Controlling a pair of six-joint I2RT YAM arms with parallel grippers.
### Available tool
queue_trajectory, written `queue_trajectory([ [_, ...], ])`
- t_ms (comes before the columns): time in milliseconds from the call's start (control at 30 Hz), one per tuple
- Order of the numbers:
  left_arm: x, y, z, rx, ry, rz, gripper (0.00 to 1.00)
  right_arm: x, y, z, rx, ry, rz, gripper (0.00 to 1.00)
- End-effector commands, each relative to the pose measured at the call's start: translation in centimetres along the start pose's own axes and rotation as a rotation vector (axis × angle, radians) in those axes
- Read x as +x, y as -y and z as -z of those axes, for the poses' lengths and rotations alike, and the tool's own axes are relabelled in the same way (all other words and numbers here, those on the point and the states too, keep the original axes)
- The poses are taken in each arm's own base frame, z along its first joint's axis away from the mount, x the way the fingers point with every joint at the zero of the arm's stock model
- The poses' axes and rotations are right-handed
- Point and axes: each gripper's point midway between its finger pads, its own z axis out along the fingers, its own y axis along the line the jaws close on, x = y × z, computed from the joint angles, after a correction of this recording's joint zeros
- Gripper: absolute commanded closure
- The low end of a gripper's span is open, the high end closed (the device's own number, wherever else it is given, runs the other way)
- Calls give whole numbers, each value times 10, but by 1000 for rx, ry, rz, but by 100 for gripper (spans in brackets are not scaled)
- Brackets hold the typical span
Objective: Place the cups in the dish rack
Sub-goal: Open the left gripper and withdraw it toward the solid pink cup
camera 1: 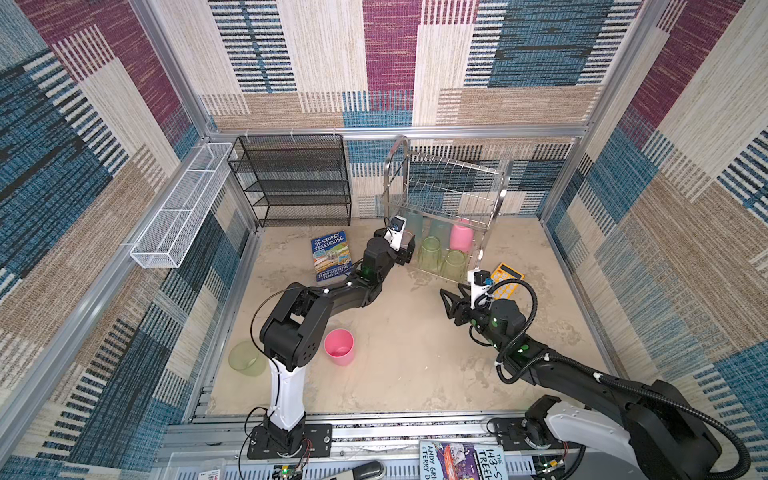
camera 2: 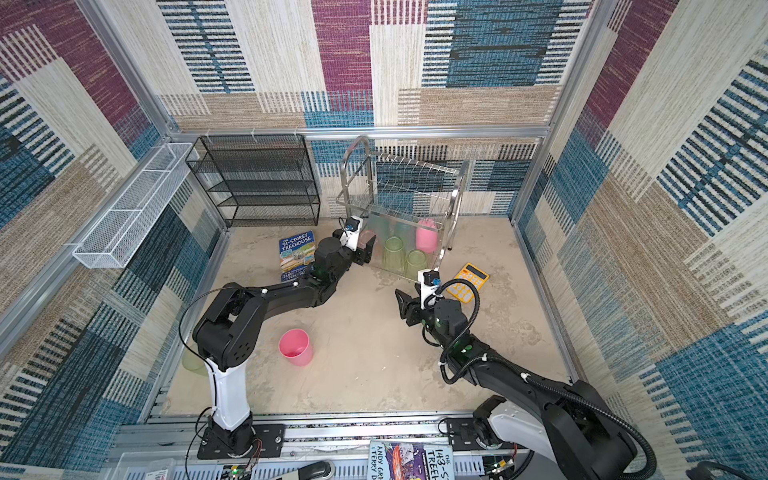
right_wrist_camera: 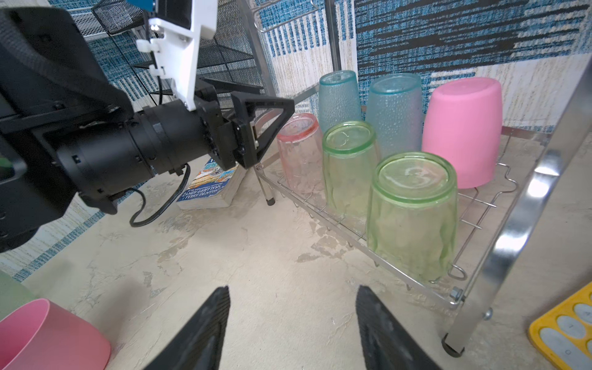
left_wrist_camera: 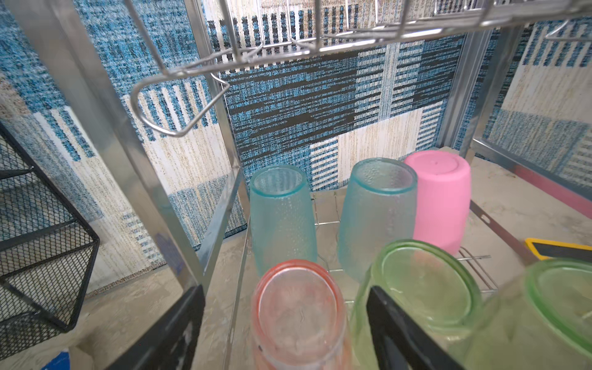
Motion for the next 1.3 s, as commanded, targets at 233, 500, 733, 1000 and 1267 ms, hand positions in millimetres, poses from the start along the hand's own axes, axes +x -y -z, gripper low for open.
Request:
queue_trajectory([
  [233,-19,-10,67,-48,-31,71,20,-10,1,2,21,15,6,35],
  [500,8,-20,143,-125,-319,184,24,-8,-5,7,-14,-18,-44,35],
  [733,26,-38,218,-202,-561,230,26,1,-25,8,-75,-83,-50,35],
  [1000,42,-52,289,-293,-798,290,26,17,-87,2,-202,-178,41,35],
  [1267,47,-64,305,-321,-941,315,25,38,-156,3,-367,-262,176,37],
])
